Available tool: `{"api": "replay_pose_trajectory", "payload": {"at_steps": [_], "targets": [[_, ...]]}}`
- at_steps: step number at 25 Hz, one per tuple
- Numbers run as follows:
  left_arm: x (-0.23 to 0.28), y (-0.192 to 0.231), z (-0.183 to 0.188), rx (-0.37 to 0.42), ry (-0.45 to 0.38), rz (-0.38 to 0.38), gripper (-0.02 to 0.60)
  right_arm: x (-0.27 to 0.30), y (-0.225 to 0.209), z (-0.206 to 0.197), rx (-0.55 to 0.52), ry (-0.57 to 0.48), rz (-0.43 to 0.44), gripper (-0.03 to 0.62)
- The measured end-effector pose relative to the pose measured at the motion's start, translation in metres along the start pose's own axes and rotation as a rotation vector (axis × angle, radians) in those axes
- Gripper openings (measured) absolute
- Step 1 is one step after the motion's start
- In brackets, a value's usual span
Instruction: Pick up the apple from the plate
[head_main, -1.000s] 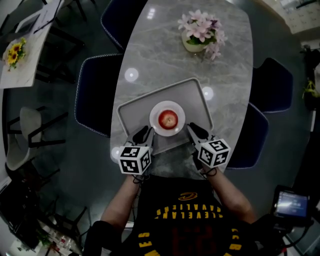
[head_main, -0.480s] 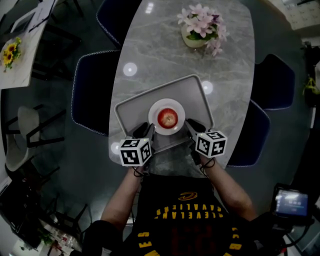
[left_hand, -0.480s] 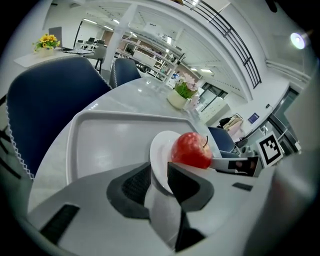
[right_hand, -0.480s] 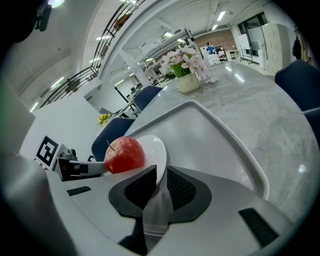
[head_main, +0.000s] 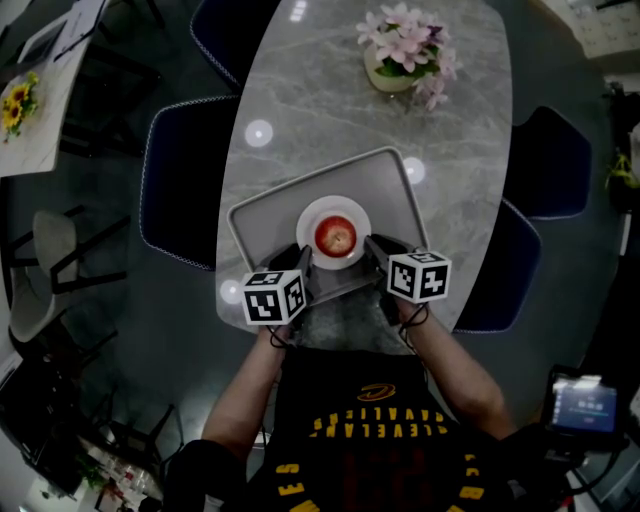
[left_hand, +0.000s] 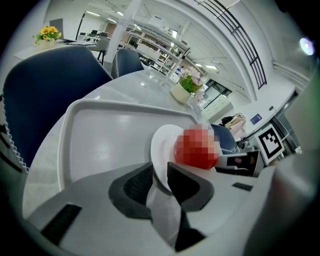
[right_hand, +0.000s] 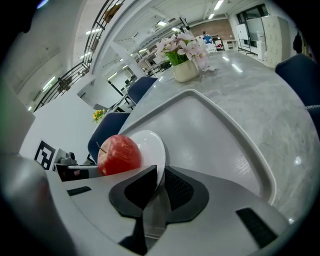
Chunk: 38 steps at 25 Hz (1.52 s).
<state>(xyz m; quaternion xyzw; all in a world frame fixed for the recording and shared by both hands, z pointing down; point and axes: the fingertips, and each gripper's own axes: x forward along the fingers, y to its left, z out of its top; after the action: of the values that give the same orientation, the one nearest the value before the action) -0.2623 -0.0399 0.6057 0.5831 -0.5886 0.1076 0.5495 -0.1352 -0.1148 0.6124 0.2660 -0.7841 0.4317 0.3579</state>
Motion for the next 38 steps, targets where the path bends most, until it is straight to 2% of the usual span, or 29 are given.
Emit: {"api": "replay_pose_trajectory", "payload": {"at_steps": [5,14,25,38], "targets": [[0.003,0.001,-0.004,-0.001,0.037,0.009,0.091,0.001,0.001,0.001,0.052,0.005,0.018,0.049],[0.006,0.003,-0.002,-0.003,0.058,0.019,0.077,0.002,0.0,0.001,0.08,0.012,0.015,0.048],[0.006,0.004,-0.002,-0.036,0.072,-0.014,0.066,-0.004,0.001,-0.005,0.151,-0.035,0.02,0.042],[-0.003,-0.011,0.002,0.034,0.081,-0.031,0.064,-0.019,0.0,-0.008,0.184,-0.076,0.021,0.041]]}}
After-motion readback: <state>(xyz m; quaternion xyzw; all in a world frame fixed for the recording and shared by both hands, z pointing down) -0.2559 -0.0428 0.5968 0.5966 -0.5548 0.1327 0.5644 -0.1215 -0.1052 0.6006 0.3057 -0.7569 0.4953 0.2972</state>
